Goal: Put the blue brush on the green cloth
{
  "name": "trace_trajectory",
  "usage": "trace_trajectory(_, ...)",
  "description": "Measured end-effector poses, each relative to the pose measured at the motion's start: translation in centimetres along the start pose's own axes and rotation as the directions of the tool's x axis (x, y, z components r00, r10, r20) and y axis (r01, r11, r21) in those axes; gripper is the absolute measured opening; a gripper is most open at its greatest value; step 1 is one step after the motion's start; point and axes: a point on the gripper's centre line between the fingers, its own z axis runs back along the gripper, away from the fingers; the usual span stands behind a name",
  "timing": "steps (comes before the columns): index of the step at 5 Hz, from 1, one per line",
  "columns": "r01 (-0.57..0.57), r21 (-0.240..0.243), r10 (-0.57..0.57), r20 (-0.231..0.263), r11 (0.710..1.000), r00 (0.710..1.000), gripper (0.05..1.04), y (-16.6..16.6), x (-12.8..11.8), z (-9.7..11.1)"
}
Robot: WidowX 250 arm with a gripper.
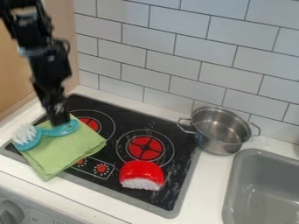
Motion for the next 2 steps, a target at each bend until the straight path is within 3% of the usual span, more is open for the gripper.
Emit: trace_trajectory(2, 0.032, -0.035, -0.028, 0.117, 0.999, 0.993, 0.998, 0.2, 0.24, 2.71)
